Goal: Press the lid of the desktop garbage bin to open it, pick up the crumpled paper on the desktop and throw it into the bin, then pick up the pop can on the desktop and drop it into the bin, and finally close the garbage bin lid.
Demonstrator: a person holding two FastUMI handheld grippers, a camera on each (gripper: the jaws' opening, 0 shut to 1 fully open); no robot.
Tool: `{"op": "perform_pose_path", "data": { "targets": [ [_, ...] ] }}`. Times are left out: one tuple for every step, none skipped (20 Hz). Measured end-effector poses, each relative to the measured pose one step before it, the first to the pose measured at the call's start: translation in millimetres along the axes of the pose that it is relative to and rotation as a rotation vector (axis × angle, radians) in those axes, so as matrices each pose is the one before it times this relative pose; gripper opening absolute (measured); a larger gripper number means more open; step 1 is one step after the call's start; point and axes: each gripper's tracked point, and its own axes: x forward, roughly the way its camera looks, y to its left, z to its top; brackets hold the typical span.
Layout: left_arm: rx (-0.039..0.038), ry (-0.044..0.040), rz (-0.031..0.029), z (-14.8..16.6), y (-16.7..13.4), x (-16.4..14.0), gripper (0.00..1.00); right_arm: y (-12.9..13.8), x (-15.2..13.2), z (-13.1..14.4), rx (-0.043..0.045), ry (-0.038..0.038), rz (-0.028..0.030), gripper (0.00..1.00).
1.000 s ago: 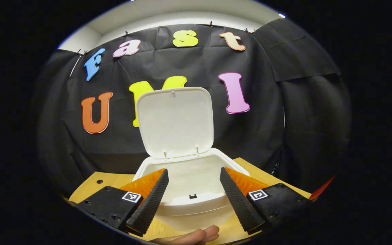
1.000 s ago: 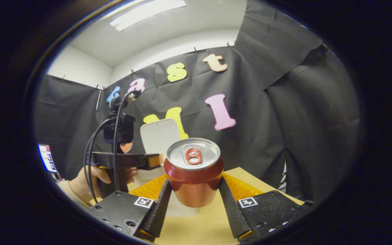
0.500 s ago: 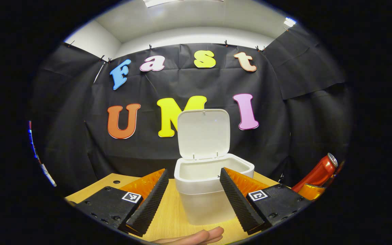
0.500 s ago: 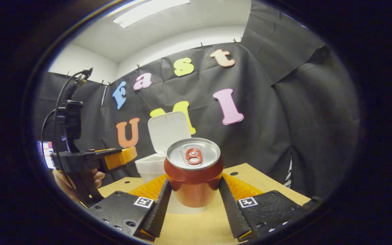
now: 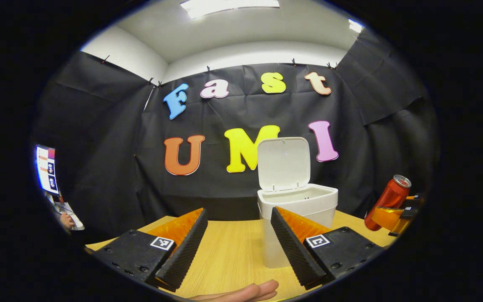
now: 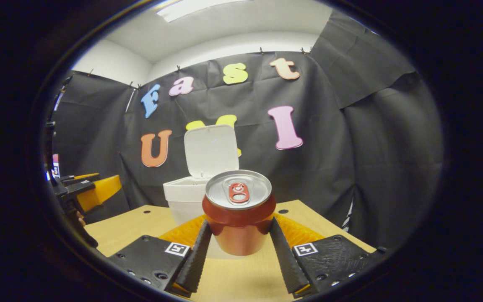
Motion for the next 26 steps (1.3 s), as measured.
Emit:
{"op": "perform_pose_path", "data": {
  "targets": [
    [-0.0031,0.00989,0.01252,-6.29,6.83,-3.33,0.98,3.87,-0.71,-1.79,0.00689,0.01124,0.00316,0.75],
    [0.00586,0.01501,0.01238,-6.65,7.3,-1.9,0.98,4.17,-1.29,-0.01,0.00063,0.00814,0.00504,0.75],
    [0.00862,0.01877,0.00587,-8.44,5.2,-2.69,0.98,4.02,-2.51,1.51,-0.00196,0.00446,0.00342,0.75],
    [-0.00007,0.01644,0.00364,-6.03,2.88,-1.8,0.98,2.74,-2.43,2.27,-0.01617,-0.00198,-0.00313,0.75],
    [-0.0045,0.02192,-0.00528,-8.15,0.43,-1.0,0.98,1.07,-4.19,3.0,-0.03083,-0.00789,-0.01171,0.75],
    [-0.00579,0.01392,-0.01678,-5.13,-3.55,-2.06,0.99,0.75,-4.06,3.38,-0.03589,-0.01129,-0.01116,0.75],
    [-0.01262,-0.00665,-0.01465,-1.32,-1.82,-1.29,0.99,2.76,-4.32,2.61,-0.02683,-0.00449,-0.00291,0.75],
    [-0.01091,-0.00454,-0.01378,-0.16,0.44,0.63,0.98,3.6,-4.71,0.62,-0.00437,-0.00089,0.00339,0.75],
    [-0.01401,0.00013,-0.00413,-1.2,2.5,-0.8,0.98,4.96,-5.07,1.95,0.00305,-0.00137,0.01228,0.75],
    [-0.01119,0.00156,0.00004,-3.25,4.0,-0.98,0.99,5.15,-5.17,1.6,-0.00293,-0.00137,0.016,0.75],
    [-0.01127,-0.00068,-0.00277,-1.52,2.57,-0.98,0.99,1.48,-3.68,3.95,-0.0124,-0.00434,-0.00207,0.75],
    [-0.00918,0.00176,-0.00503,-1.31,3.63,-1.42,0.99,-2.89,-2.17,4.41,-0.0147,-0.00641,-0.01177,0.74],
    [-0.00382,0.00112,-0.00384,-1.6,1.76,-1.49,0.99,-0.09,-2.23,6.83,-0.01147,-0.0111,-0.00644,0.74],
    [0.00136,-0.00255,-0.00351,-0.05,0.9,-1.22,0.99,1.56,-1.78,6.86,-0.00862,-0.01092,-0.00404,0.75],
    [-0.00412,0.0046,0.00068,-1.89,2.3,-0.54,0.99,0.88,-1.67,7.83,-0.00073,-0.01051,-0.00566,0.75],
    [-0.0077,0.00832,-0.00135,-1.7,0.71,0.49,0.99,2.45,0.19,7.53,0.00453,-0.01405,-0.00058,0.75],
    [-0.00388,0.00406,-0.00849,-1.12,-1.14,-0.42,0.99,2.31,0.21,8.34,0.01191,-0.0133,-0.00576,0.75],
    [-0.00187,0.00731,-0.00619,-1.06,-0.95,-1.06,0.99,1.91,2.13,8.01,0.01683,-0.01334,-0.0051,0.75],
    [0.00098,0.00212,-0.00437,-1.93,1.07,-0.65,0.99,4.02,1.5,8.09,0.00853,-0.01145,0.00078,0.75],
    [0.00315,0.00132,-0.00187,-0.86,1.42,-1.11,0.99,4.91,3.35,7.86,-0.00196,-0.00602,-0.00034,0.75],
    [0.00338,0.00053,-0.00284,-0.46,1.66,-0.84,0.99,4.25,3.91,8.69,-0.00969,-0.00437,0.00096,0.75],
    [0.00203,0.00196,-0.00098,-0.28,1.41,1.42,0.99,3.6,5.06,8.85,-0.00991,-0.00449,0.00079,0.75],
    [-0.01007,-0.00003,0.00617,0.45,3.93,-0.37,0.99,4.14,6.23,9.66,-0.00921,-0.00602,0.00068,0.75],
    [-0.01145,-0.00039,-0.00183,0.46,1.05,-0.17,0.99,6.08,7.61,9.52,-0.01233,-0.00699,0.00848,0.75],
    [-0.0092,-0.00644,-0.00948,1.16,0.64,-0.06,0.99,4.72,8.01,9.66,-0.00753,-0.00286,0.00328,0.75],
    [-0.00727,-0.00567,-0.00117,2.35,1.19,-0.31,0.99,2.16,8.59,6.04,-0.00388,0.00116,-0.00209,0.75]
  ]
}}
